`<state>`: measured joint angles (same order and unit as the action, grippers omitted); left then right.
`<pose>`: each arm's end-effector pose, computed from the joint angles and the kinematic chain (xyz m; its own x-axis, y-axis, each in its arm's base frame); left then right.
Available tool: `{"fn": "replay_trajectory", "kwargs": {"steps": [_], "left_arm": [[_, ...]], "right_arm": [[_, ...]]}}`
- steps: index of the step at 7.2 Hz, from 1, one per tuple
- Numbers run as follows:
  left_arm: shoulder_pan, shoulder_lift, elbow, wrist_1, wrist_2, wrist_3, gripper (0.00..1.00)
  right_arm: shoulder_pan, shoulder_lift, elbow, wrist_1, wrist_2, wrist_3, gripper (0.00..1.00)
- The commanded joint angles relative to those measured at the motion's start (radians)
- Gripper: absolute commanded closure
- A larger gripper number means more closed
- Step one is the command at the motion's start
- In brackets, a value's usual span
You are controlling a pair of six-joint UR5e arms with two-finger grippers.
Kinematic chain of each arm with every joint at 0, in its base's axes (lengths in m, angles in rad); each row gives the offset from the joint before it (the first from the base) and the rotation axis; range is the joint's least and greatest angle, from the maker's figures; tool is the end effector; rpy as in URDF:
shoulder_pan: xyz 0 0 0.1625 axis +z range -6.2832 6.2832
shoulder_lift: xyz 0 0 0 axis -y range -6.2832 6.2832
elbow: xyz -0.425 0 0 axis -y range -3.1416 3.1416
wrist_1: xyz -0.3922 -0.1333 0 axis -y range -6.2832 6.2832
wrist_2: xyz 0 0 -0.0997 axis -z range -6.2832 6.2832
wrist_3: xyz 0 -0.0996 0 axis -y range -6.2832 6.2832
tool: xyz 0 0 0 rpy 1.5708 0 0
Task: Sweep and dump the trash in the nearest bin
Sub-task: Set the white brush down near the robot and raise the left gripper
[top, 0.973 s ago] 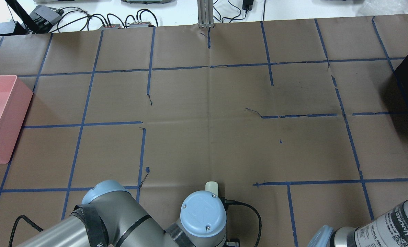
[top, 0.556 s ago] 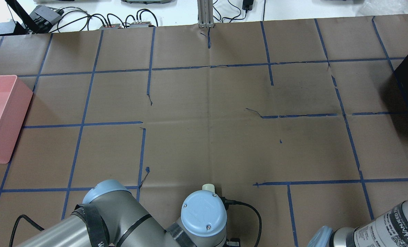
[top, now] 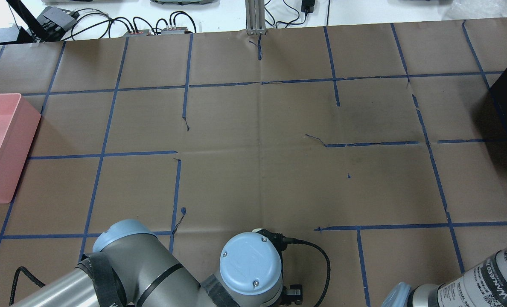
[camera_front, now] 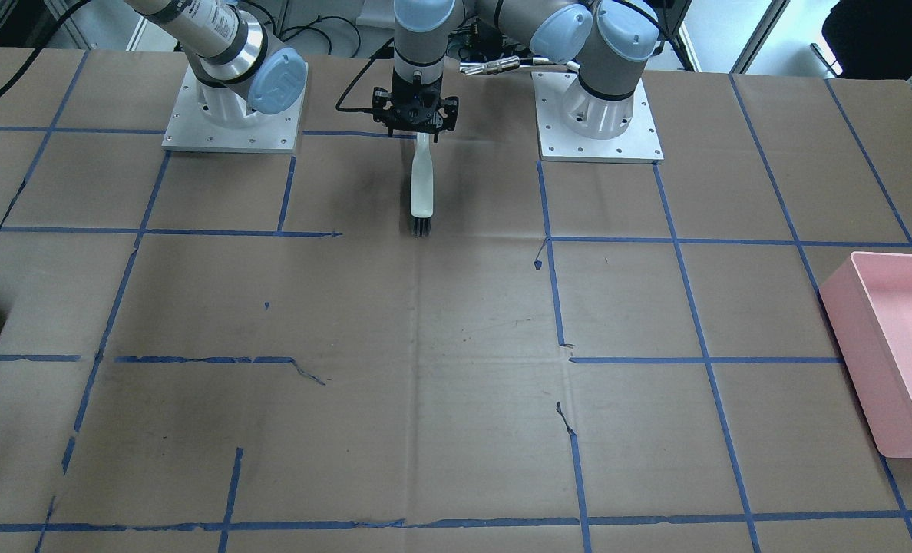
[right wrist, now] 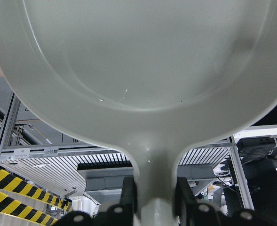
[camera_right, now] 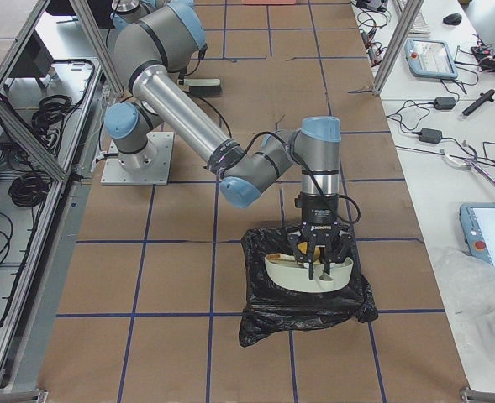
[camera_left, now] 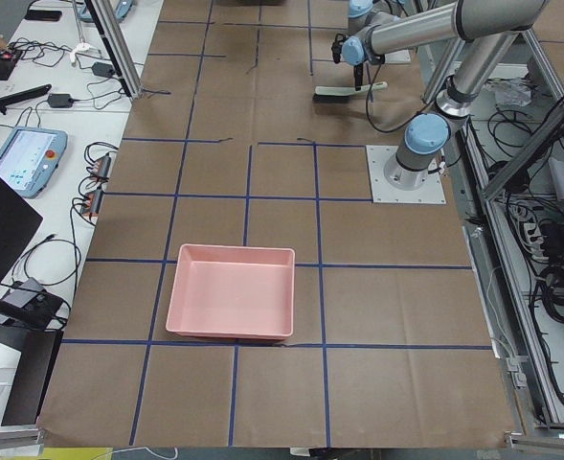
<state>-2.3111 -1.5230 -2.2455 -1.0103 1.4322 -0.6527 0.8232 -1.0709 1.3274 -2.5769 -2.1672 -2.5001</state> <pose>-0.3718 -0.1889 0.2519 -0.9946 0.0780 0.0692 0.0869 0.9868 0.1364 -0.4275 -0.5749 0.4436 -0.0201 -0.9967 0.0783 -0.6061 0.0745 0.7919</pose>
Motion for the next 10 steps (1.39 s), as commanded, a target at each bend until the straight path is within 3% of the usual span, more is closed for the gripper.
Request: {"fn": "replay_trajectory", "kwargs": {"steps": [1, 3, 6, 8, 10], "left_arm": [[0.059, 0.049, 0.052, -0.020, 0.063, 0.161, 0.09], [0.206, 0.130, 0.131, -0.190, 0.112, 0.253, 0.07], [0.537, 0.193, 0.335, -0.448, 0.128, 0.497, 0.07], [0.721, 0.208, 0.417, -0.485, 0.129, 0.699, 0.05], [0.847, 0.216, 0.457, -0.514, 0.140, 0.729, 0.05]], "right_arm": [[0.033, 0.000, 0.032, -0.095, -0.046, -0.032, 0.97], [0.036, -0.004, 0.052, -0.111, -0.049, -0.033, 0.97], [0.036, -0.020, 0.056, -0.166, -0.068, -0.048, 0.97], [0.037, -0.081, 0.081, -0.108, -0.062, -0.059, 0.97], [0.046, -0.171, 0.168, -0.108, -0.043, -0.046, 0.98]]}}
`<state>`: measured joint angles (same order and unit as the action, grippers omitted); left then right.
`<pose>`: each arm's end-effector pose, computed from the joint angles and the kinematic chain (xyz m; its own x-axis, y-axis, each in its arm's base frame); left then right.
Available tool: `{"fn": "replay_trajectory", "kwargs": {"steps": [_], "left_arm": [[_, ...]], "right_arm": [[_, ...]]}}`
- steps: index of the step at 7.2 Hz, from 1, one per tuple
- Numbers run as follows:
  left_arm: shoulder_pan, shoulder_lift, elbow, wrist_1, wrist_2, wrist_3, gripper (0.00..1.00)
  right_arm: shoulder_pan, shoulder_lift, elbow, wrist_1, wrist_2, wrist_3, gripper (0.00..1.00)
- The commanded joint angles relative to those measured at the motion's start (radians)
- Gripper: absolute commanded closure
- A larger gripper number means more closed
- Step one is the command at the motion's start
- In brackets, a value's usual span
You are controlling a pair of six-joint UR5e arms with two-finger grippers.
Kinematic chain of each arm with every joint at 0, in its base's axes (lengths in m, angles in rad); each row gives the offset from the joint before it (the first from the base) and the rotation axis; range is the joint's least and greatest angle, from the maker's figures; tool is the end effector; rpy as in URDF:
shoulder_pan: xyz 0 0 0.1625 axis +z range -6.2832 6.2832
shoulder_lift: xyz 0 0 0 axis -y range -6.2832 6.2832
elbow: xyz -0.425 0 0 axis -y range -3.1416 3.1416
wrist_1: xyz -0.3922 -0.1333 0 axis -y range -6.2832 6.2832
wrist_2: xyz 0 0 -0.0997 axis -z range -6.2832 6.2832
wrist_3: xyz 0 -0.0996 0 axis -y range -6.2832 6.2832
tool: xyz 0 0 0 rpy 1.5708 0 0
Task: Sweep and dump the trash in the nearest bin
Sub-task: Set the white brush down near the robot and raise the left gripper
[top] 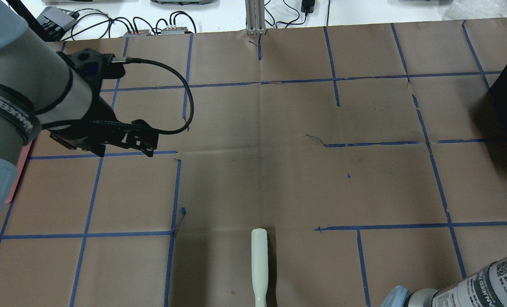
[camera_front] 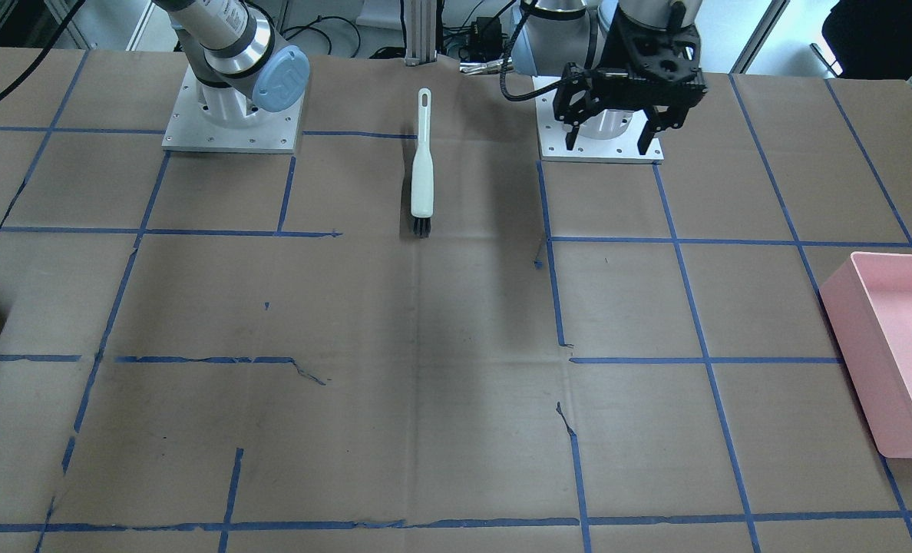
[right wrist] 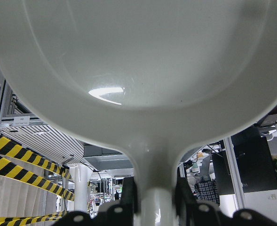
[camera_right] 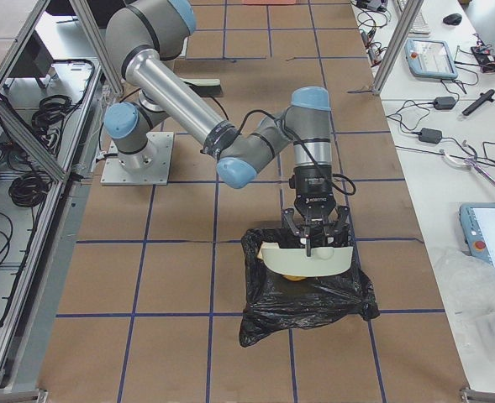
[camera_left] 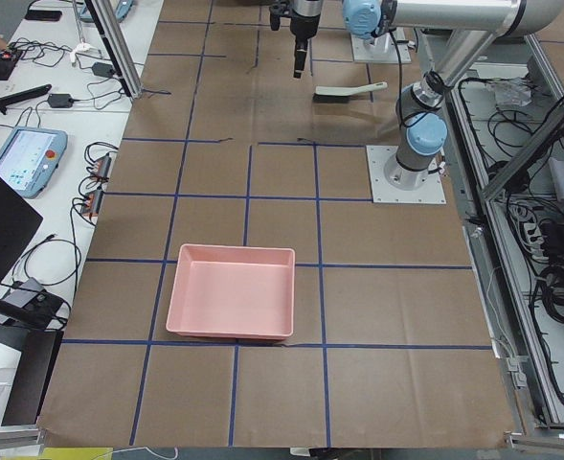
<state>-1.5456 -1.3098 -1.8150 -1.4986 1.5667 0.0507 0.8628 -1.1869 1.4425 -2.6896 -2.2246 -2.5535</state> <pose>-0.1238 -0.3939 0.4893 -0.9997 0.0257 -0.0004 0.0256 0.9957 -0.0890 -0.3763 -0.5513 0.4818 0.0171 -0.9956 0.0927 -0.5195 0.0703 0.8516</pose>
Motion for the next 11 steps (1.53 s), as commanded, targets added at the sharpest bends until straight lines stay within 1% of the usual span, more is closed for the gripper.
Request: {"fn": "replay_trajectory", "kwargs": {"steps": [1, 2, 3, 4, 5, 6, 7, 8, 9, 11], "left_arm": [[0.111, -0.006, 0.046, -0.073, 0.003, 0.026, 0.02], [0.114, -0.012, 0.065, -0.112, 0.019, 0.027, 0.02], [0.116, -0.026, 0.077, -0.112, 0.032, 0.027, 0.02], [0.114, -0.040, 0.094, -0.112, 0.030, 0.027, 0.01], [0.113, -0.055, 0.109, -0.112, 0.032, 0.026, 0.01], [0.113, -0.074, 0.124, -0.108, 0.038, 0.027, 0.01], [0.113, -0.080, 0.131, -0.100, 0.023, 0.023, 0.01], [0.111, -0.077, 0.132, -0.097, 0.024, 0.021, 0.01], [0.113, -0.080, 0.134, -0.091, 0.029, 0.021, 0.01], [0.114, -0.075, 0.131, -0.083, 0.026, 0.015, 0.01]], "right_arm": [[0.027, -0.098, 0.090, 0.002, 0.026, 0.010, 0.98], [0.048, -0.132, 0.107, 0.002, 0.026, 0.022, 0.99], [0.089, -0.149, 0.113, 0.002, 0.031, 0.039, 1.00], [0.111, -0.167, 0.116, 0.019, 0.064, 0.086, 1.00], [0.116, -0.184, 0.127, 0.099, 0.098, 0.163, 1.00], [0.116, -0.222, 0.136, 0.188, 0.153, 0.246, 1.00], [0.116, -0.262, 0.147, 0.271, 0.227, 0.360, 1.00], [0.122, -0.298, 0.159, 0.368, 0.276, 0.483, 1.00], [0.133, -0.318, 0.177, 0.463, 0.314, 0.603, 1.00], [0.208, -0.344, 0.182, 0.642, 0.368, 0.892, 1.00]]}}
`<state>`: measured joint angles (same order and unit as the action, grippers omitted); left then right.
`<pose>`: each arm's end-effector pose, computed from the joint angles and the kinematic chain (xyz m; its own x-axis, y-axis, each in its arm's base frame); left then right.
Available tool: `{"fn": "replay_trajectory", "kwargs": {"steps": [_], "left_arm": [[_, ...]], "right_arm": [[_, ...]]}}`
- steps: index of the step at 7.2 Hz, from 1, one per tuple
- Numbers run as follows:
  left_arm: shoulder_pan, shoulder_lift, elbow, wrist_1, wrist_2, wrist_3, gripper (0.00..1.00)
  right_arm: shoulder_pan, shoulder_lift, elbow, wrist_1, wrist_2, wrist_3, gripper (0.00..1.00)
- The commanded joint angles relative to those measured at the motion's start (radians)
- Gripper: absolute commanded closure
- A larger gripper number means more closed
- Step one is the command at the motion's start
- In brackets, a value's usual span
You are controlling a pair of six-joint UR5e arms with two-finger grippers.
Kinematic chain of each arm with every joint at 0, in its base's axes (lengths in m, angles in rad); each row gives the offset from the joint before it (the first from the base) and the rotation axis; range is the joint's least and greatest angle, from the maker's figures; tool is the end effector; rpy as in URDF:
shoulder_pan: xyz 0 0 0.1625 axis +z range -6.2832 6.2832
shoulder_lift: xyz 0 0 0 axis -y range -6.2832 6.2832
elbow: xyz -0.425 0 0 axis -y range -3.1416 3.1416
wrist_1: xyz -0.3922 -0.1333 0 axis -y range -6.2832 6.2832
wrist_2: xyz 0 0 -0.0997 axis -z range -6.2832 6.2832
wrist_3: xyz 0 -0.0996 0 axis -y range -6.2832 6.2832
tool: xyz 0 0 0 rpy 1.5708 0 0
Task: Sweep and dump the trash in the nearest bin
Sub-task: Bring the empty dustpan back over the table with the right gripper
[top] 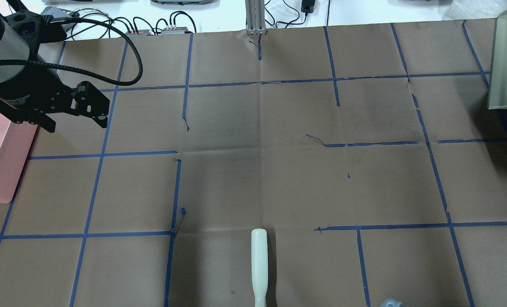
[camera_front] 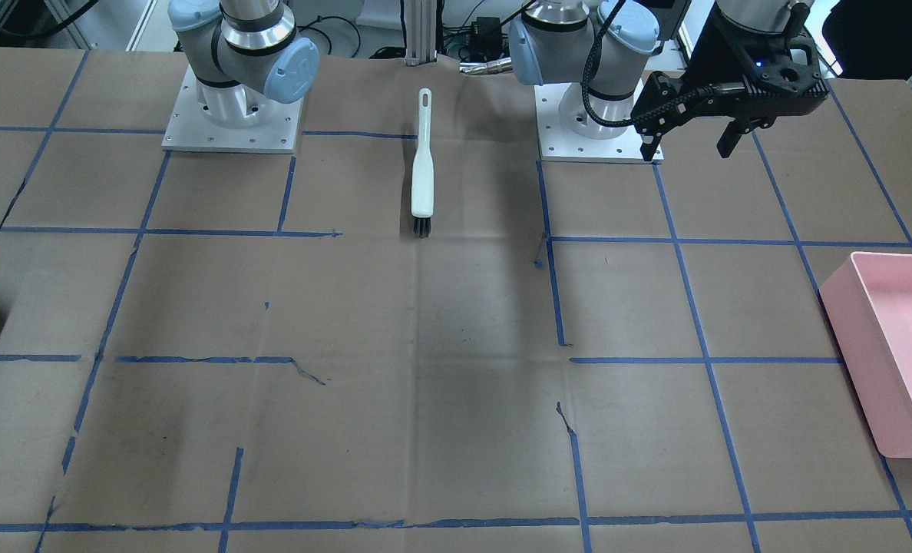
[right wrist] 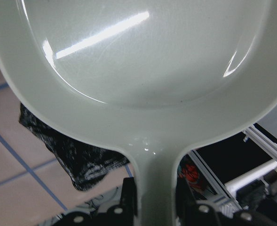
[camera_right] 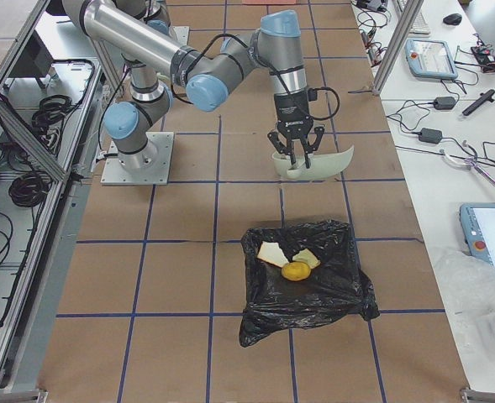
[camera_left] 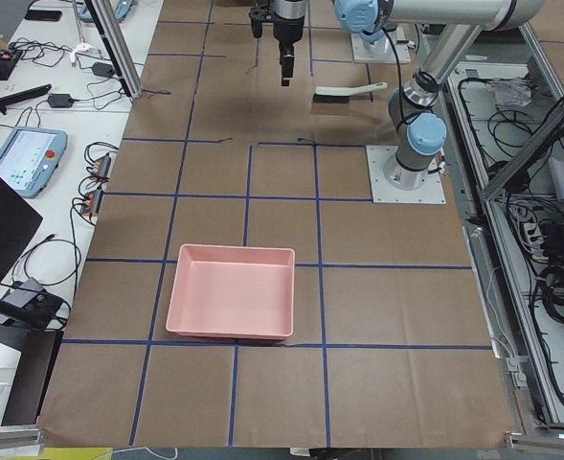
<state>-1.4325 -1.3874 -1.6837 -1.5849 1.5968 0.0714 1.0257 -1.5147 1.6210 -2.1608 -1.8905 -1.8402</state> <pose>-0.0717 -0.4329 0.5142 -0.9972 -0.0684 -0.0299 -0.0667 0.9963 -0.0544 -0.1959 -0.5198 0.5079 -0.2466 -0.8940 0.3742 -0.8316 0.3935 0.3920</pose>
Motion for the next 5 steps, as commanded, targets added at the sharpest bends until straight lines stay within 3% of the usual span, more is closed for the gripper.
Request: {"fn": "replay_trajectory", "kwargs": {"steps": [1, 2, 4, 5], "left_arm": [[0.001, 0.002, 0.002, 0.003, -0.002, -0.005, 0.01], [0.001, 0.004, 0.002, 0.003, -0.005, -0.010, 0.00], [0.001, 0.001, 0.002, 0.008, -0.003, -0.004, 0.00], [0.001, -0.011, 0.005, 0.035, -0.006, -0.002, 0.00]], "right_arm": [[0.101, -0.019, 0.005, 0.189, 0.054, 0.316, 1.00], [0.155, -0.022, -0.001, 0.284, 0.063, 0.473, 1.00], [0.293, -0.024, -0.001, 0.369, 0.065, 0.734, 0.99], [0.353, -0.018, -0.001, 0.410, 0.127, 0.889, 0.98]]}}
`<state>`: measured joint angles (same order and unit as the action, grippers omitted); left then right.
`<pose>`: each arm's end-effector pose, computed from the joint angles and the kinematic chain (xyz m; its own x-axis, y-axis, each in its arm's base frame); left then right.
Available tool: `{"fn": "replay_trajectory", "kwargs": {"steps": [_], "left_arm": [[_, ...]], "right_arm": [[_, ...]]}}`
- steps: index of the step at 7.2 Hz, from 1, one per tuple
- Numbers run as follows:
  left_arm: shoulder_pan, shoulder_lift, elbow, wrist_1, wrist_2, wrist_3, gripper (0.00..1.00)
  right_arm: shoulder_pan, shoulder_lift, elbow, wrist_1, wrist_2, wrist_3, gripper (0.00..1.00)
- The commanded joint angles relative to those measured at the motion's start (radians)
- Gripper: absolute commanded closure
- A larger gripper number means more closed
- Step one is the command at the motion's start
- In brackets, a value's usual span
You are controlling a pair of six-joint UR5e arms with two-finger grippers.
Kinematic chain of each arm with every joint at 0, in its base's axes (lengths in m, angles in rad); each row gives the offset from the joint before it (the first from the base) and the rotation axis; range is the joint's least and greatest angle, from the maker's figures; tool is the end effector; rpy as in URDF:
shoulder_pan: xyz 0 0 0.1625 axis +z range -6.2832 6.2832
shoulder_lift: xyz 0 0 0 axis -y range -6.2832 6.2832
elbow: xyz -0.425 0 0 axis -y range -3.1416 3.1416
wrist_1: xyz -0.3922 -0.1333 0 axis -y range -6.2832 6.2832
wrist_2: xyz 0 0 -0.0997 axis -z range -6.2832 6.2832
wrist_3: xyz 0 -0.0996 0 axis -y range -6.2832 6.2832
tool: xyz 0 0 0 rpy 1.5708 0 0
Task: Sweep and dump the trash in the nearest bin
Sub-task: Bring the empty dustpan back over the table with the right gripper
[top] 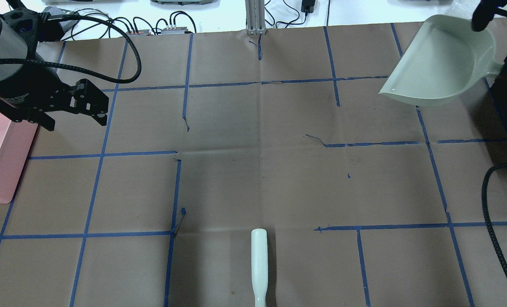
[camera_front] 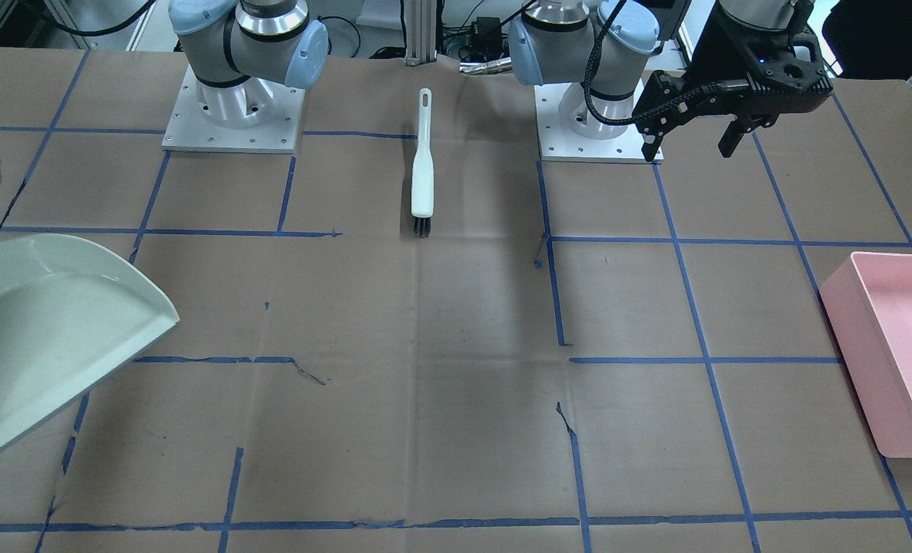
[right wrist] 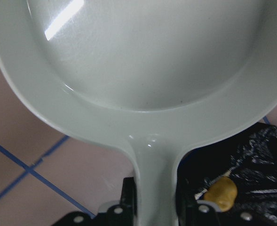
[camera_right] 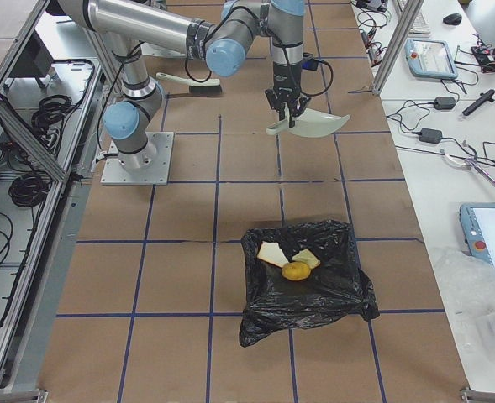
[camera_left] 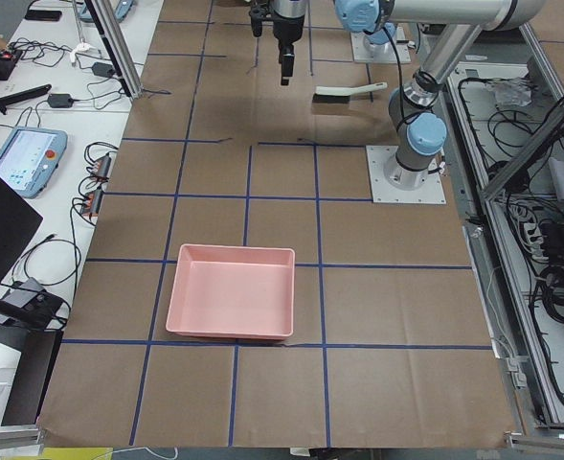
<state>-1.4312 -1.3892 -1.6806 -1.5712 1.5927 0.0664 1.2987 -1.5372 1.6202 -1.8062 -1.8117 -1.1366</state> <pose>-0.0713 -0.4351 0.5164 -0.9968 -0.0748 -0.0265 -0.0728 0.9949 -0.0697 -0.0338 -0.5287 0.4743 -0.6304 -0.7392 0.2369 -0.7280 0.6689 0.1501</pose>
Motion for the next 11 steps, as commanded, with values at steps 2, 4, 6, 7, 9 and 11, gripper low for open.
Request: {"fn": "replay_trajectory", "kwargs": {"steps": [2, 4, 6, 7, 9, 11], "left_arm": [[-0.014, -0.079, 0.072, 0.008, 0.010, 0.004, 0.00], [-0.067, -0.106, 0.094, 0.008, 0.030, 0.006, 0.01], [-0.091, -0.108, 0.087, 0.013, 0.032, -0.013, 0.00], [-0.097, -0.111, 0.079, 0.016, 0.032, -0.013, 0.00], [-0.101, -0.113, 0.081, 0.023, -0.066, -0.014, 0.00], [-0.101, -0.108, 0.094, 0.017, -0.018, -0.008, 0.00]], "right_arm": [[0.208, 0.017, 0.001, 0.103, 0.103, 0.480, 0.98], [0.354, 0.081, -0.005, 0.100, 0.107, 0.758, 0.98], [0.482, 0.190, -0.070, 0.087, 0.161, 0.991, 0.98], [0.548, 0.262, -0.135, 0.085, 0.163, 1.088, 0.98], [0.655, 0.424, -0.274, 0.088, 0.164, 1.288, 0.98], [0.698, 0.520, -0.298, 0.052, 0.205, 1.424, 0.98]]}}
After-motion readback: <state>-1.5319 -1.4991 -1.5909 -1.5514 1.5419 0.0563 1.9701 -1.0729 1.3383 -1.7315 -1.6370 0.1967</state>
